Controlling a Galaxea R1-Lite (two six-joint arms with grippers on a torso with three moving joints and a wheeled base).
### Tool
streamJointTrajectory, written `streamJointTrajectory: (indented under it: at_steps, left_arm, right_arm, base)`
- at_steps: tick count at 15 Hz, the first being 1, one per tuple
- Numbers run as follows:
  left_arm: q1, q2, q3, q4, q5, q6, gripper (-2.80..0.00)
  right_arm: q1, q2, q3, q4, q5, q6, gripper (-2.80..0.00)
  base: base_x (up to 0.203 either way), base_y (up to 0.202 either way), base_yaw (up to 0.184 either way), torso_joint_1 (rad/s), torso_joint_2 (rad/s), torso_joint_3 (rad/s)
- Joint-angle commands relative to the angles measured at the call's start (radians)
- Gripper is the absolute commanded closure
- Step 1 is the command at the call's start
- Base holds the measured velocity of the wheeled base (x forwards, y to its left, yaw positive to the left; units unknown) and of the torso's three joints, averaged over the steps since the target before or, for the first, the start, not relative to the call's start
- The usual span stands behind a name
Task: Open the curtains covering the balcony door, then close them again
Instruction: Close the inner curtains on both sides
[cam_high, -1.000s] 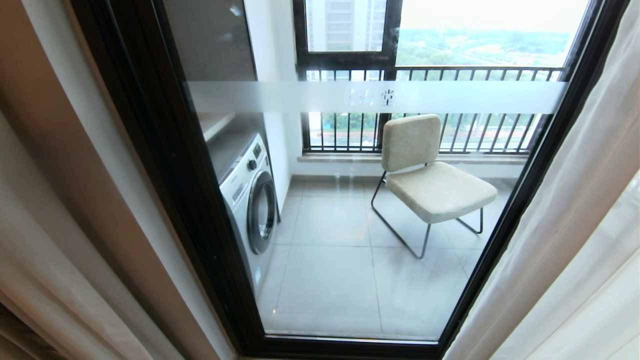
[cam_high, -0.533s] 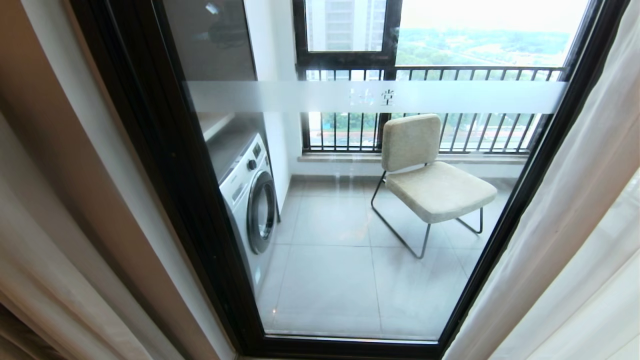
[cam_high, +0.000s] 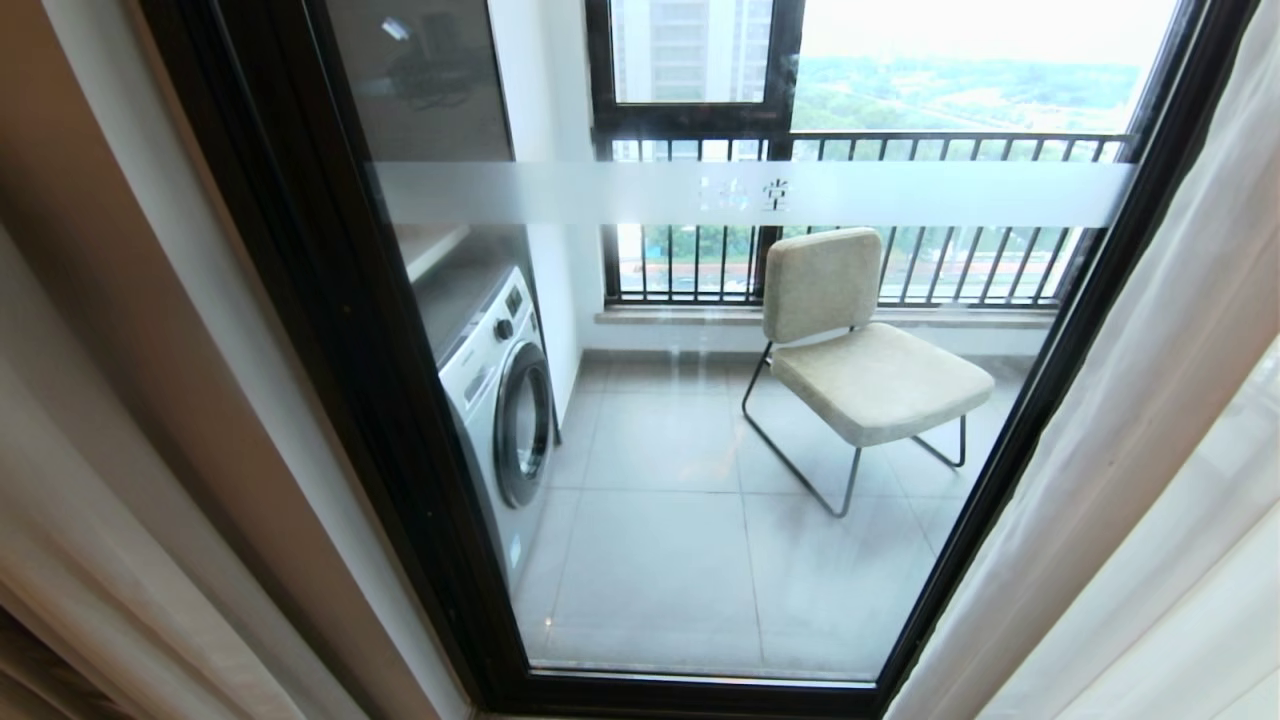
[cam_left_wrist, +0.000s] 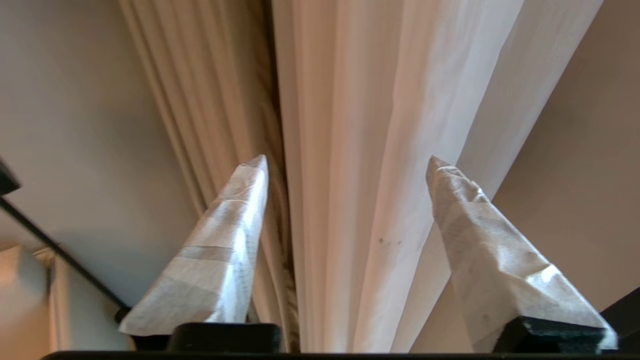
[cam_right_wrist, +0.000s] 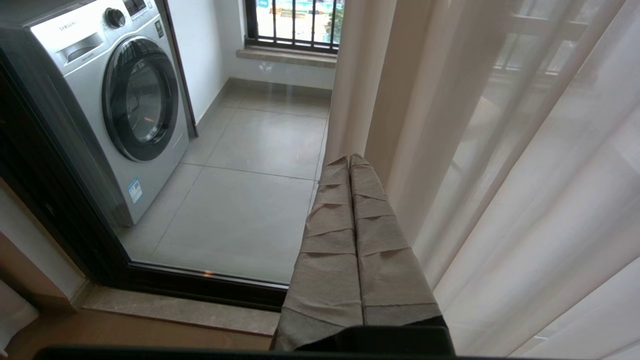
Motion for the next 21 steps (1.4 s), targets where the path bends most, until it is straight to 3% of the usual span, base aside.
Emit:
streamJointTrajectory:
  at_steps: [1, 7, 12, 17, 21]
  left_arm:
    - [0.001, 0.083, -0.002, -0.048, -0.015, -0.002, -2.80]
    - [0.001, 0.257, -0.042, -0.242, -0.053, -0.008, -2.80]
    - [0.003, 0.355, -0.096, -0.335, -0.186, -0.071, -2.80]
    - [0.035, 0.403, -0.156, -0.340, -0.388, -0.144, -2.80]
    - [0.052, 0.450, -0.235, -0.340, -0.459, -0.167, -2.80]
  right_arm:
    - [-0.001, 0.000, 0.000, 0.000, 0.001, -0.001, 0.00]
    - [0.001, 0.000, 0.000, 0.001, 0.001, -0.001, 0.00]
    - [0.000, 0.000, 0.000, 0.001, 0.001, -0.001, 0.00]
    - [0.001, 0.000, 0.000, 0.000, 0.001, -0.001, 0.00]
    - [0.001, 0.000, 0.000, 0.000, 0.001, -0.001, 0.00]
  base:
    - [0.000, 0.000, 0.000, 0.000, 0.00, 0.000]
    - [0.000, 0.000, 0.000, 0.000, 0.00, 0.000]
    - [0.000, 0.000, 0.000, 0.000, 0.00, 0.000]
    - [0.000, 0.000, 0.000, 0.000, 0.00, 0.000]
    - [0.000, 0.000, 0.000, 0.000, 0.00, 0.000]
